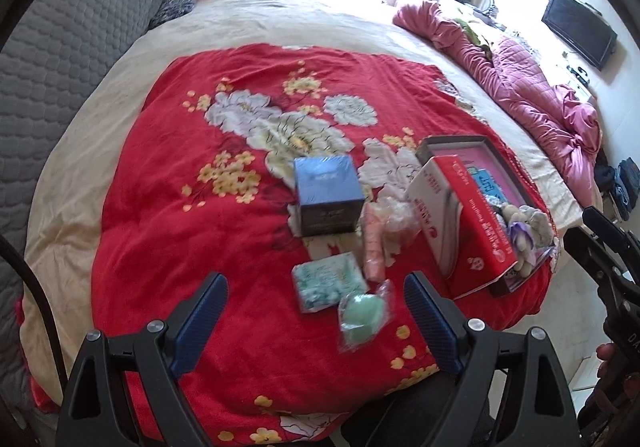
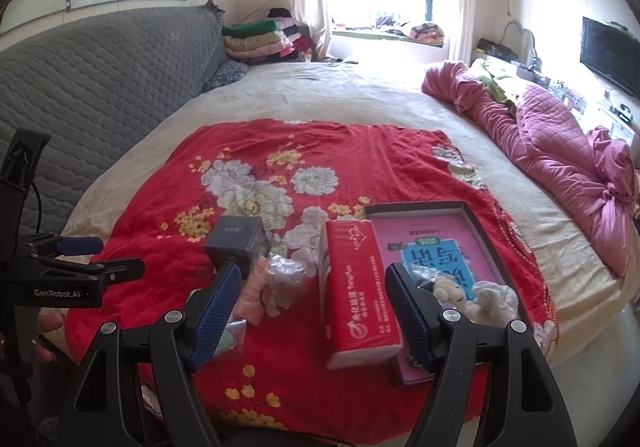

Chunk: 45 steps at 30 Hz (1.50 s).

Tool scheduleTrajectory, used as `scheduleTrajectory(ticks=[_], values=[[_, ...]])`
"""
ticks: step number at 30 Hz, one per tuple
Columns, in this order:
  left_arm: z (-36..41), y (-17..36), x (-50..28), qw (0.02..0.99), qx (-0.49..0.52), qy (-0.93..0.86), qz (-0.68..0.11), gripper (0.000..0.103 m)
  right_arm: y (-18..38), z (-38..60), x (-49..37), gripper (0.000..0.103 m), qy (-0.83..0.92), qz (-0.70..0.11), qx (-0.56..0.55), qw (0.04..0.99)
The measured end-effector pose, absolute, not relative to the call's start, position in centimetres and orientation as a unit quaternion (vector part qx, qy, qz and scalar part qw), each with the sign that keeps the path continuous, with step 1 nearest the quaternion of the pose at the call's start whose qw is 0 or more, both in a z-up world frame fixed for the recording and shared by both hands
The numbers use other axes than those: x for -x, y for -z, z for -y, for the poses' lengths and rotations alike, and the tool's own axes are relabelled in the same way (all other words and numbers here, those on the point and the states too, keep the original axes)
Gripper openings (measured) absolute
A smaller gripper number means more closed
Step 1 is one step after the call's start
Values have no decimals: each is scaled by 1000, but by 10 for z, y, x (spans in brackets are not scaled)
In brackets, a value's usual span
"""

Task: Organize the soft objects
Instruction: 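Grasp the bagged green sponge with the left tool while the right tool grasps the clear plastic bag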

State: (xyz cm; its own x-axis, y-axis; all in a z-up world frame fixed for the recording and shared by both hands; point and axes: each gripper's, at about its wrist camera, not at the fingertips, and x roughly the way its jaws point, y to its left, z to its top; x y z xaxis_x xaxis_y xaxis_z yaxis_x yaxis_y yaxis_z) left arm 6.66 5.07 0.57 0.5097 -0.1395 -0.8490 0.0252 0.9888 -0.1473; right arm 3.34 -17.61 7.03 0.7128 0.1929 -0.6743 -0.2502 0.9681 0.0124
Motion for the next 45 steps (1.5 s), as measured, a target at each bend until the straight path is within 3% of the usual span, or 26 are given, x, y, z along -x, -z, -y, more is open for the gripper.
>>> scheduleTrajectory(ticks=[18, 28, 45], values=[[-22, 94, -76, 807, 68, 103, -577, 90, -17, 153, -77, 76, -133, -414, 83, 897], [-17, 116, -89, 789, 85, 131, -595, 90, 34, 101, -124, 76, -207, -445, 293, 821], [-1, 134, -104, 767, 98, 170, -610, 89, 113, 58, -177, 75, -284, -481, 479, 678]])
